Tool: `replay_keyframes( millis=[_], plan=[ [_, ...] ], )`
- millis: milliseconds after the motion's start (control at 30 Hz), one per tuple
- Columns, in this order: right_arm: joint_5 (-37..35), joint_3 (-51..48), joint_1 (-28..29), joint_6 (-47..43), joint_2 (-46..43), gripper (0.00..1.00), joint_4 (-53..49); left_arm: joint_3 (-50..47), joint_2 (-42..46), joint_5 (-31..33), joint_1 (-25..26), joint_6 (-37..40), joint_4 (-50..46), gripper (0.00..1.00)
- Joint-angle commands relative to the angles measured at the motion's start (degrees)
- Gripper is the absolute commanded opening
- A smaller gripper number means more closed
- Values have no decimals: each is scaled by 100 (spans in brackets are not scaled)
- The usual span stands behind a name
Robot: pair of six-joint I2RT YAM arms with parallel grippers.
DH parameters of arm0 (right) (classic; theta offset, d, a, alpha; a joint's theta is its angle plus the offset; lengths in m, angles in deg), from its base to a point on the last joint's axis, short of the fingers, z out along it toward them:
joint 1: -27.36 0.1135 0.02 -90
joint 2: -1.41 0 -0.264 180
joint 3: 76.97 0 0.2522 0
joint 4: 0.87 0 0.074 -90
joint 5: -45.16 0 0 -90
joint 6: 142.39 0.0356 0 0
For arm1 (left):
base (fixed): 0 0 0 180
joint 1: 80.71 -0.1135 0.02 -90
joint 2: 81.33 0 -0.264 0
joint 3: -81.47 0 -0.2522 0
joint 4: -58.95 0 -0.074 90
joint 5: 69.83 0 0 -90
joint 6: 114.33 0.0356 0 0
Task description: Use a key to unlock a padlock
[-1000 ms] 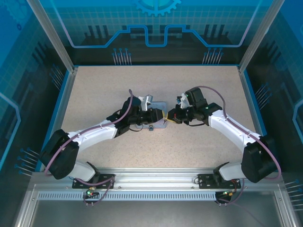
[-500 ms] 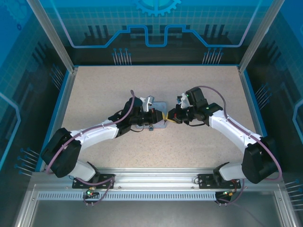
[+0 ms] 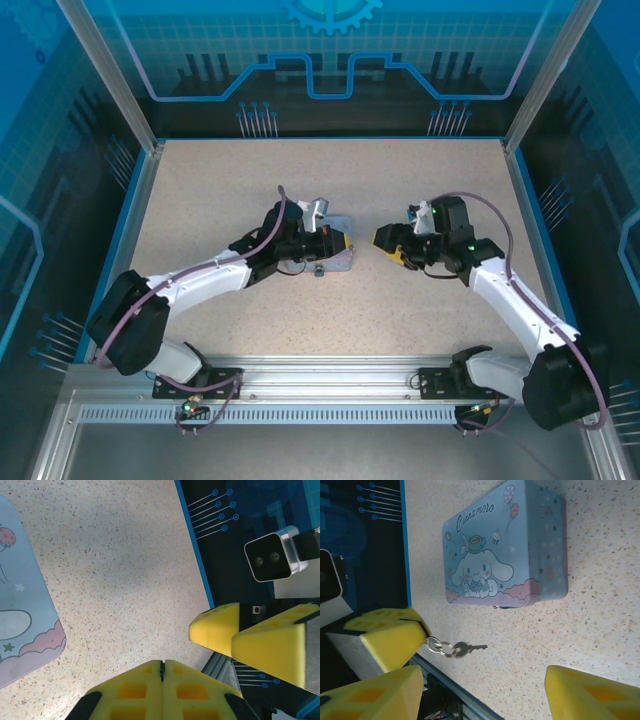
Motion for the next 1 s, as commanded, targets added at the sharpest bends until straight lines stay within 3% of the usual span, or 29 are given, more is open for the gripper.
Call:
replay_keyframes(
  millis=[0, 133, 400, 700, 967],
  plan=[
    [395, -277, -88, -263, -141, 67, 844, 215, 76, -328, -89, 232, -86, 0],
    [700, -726, -138, 40, -230, 64, 1920, 170, 81, -710, -244, 138, 189, 0],
    [906, -1162, -112, 1035, -123, 58, 3849, -204, -23, -1040, -335, -766, 1521, 0],
    [881, -891, 102, 1313, 169, 51, 4380, -326, -534, -1131, -336, -1632, 2846, 0],
    [732, -807, 339, 1509, 415, 43, 4755, -434, -686, -927, -331, -2008, 3364, 0]
  ],
)
